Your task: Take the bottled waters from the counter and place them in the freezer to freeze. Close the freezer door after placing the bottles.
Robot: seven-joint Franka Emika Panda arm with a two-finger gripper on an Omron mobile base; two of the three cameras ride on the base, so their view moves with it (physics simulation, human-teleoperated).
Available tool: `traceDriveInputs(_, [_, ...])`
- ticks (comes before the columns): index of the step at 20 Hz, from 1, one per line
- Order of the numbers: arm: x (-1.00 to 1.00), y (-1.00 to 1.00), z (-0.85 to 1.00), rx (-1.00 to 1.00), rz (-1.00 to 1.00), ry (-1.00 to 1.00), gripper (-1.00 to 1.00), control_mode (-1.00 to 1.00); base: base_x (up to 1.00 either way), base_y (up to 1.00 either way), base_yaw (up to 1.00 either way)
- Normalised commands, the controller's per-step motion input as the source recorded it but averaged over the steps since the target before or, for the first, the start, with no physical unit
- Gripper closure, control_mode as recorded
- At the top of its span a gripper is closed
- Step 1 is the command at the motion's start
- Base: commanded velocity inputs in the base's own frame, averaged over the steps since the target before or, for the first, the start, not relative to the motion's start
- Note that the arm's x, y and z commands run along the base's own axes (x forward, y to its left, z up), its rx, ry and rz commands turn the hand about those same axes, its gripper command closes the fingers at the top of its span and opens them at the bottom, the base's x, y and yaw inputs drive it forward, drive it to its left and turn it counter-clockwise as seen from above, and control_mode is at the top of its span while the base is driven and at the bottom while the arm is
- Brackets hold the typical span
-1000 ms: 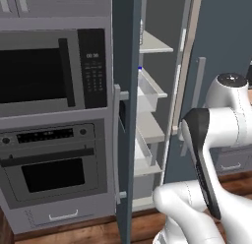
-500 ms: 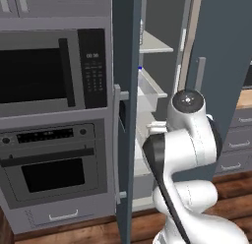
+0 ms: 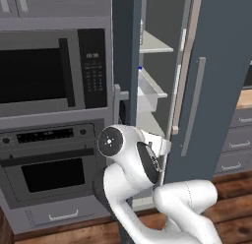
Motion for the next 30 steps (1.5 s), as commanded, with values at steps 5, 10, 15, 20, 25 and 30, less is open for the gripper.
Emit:
traceDriveInputs(5, [0.41, 0.44, -0.22, 0.0, -0.29, -0.05, -1.0, -1.0, 0.0, 0.0, 0.0])
traceDriveInputs(10, [0.32, 0.56, -0.14, 0.0, -0.23, -0.07, -1.0, -1.0, 0.0, 0.0, 0.0])
traceDriveInputs(15, [0.44, 0.5, -0.1, 0.0, -0.22, -0.01, -1.0, -1.0, 0.0, 0.0, 0.0])
traceDriveInputs(20, [0.54, 0.28, -0.06, 0.0, -0.12, 0.0, -1.0, -1.0, 0.0, 0.0, 0.0])
traceDriveInputs(25, [0.72, 0.01, -0.09, 0.0, 0.0, 0.0, -1.0, -1.0, 0.0, 0.0, 0.0])
traceDriveInputs(30, [0.45, 0.05, -0.18, 0.0, 0.0, 0.01, -1.0, -1.0, 0.0, 0.0, 0.0])
